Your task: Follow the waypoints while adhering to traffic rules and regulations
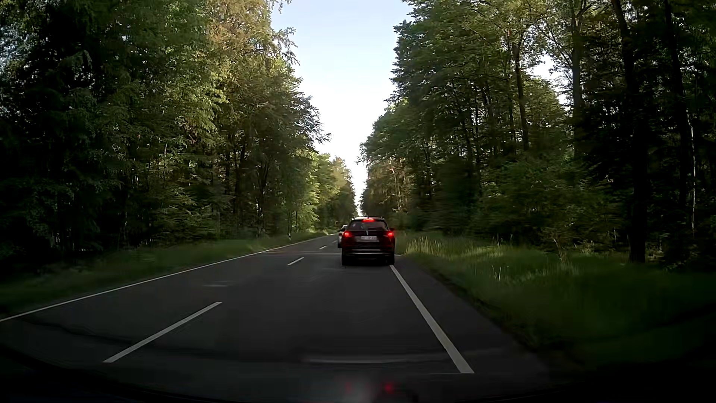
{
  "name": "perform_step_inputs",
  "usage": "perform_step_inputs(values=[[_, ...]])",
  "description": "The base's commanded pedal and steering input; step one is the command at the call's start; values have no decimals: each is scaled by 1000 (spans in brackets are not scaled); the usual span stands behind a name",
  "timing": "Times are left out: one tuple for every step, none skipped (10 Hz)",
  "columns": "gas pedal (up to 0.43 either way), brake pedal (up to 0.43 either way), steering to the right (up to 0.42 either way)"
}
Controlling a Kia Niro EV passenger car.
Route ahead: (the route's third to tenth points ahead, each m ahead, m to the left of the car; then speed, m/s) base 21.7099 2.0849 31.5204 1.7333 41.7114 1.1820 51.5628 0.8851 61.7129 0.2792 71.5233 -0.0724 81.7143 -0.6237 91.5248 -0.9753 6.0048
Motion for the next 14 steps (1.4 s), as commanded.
perform_step_inputs(values=[[0, 0, -7], [0, 0, -7], [0, 0, -6], [0, 0, -6], [0, 0, -6], [0, 0, -6], [0, 0, -6], [0, 6, -6], [0, 0, -5], [0, 0, -4], [0, 0, -1], [0, 0, 0], [0, 0, 0], [0, 0, 1]])
